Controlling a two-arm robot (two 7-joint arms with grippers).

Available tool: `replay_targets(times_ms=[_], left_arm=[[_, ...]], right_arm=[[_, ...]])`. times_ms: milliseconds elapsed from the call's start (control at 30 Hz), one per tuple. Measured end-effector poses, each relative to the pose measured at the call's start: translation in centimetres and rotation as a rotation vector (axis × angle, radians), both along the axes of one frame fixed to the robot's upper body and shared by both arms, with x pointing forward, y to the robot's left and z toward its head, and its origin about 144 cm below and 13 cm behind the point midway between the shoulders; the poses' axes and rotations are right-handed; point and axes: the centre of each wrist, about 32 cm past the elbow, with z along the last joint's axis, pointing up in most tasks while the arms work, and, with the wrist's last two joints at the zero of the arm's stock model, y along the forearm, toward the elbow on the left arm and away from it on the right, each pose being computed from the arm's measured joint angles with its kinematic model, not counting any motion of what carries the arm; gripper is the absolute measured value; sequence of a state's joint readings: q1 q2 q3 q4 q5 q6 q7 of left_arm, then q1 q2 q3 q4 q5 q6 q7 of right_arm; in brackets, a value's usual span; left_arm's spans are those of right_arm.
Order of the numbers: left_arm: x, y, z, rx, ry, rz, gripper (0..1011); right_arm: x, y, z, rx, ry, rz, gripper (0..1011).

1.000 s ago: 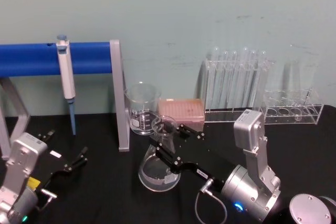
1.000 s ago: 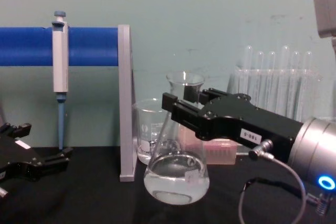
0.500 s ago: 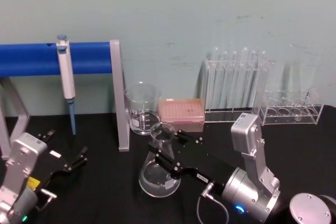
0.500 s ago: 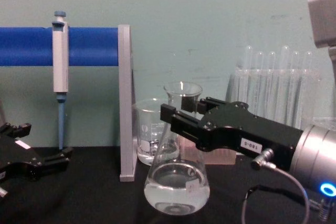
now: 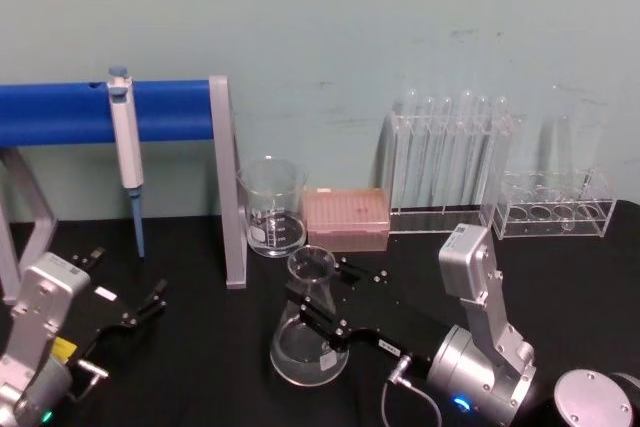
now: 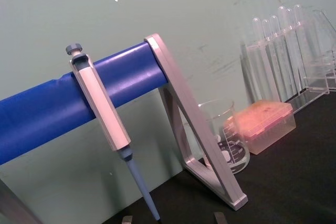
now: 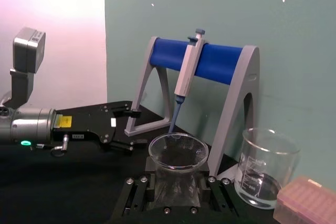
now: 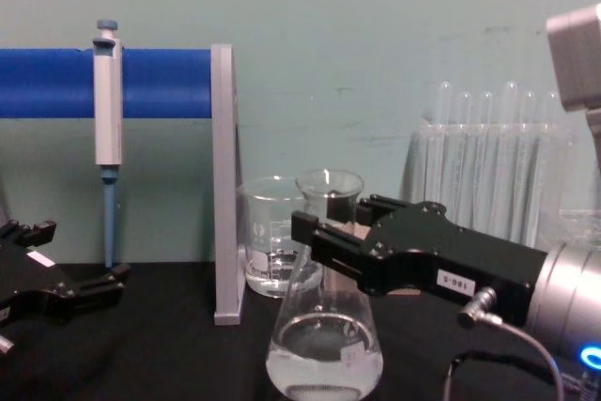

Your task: Grasp the erlenmeyer flask with one hand, shake it three times, then place it back.

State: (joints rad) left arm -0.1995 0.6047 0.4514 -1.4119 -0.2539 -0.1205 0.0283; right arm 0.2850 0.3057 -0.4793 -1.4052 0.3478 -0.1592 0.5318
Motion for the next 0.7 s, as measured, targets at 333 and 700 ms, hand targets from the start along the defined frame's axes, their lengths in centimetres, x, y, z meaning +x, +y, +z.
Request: replay_targets(times_ms=[333, 700], left_arm=[[0.0, 0.0, 0.0, 0.0, 0.0, 0.0, 1001], [0.0, 0.0, 0.0, 0.0, 0.0, 0.0, 1001]], right_arm=[[0.2, -0.4, -0.7, -0.019, 0.022, 0.003, 457], [0.5, -0.5, -1.3, -0.027, 0.04, 0.011, 457]])
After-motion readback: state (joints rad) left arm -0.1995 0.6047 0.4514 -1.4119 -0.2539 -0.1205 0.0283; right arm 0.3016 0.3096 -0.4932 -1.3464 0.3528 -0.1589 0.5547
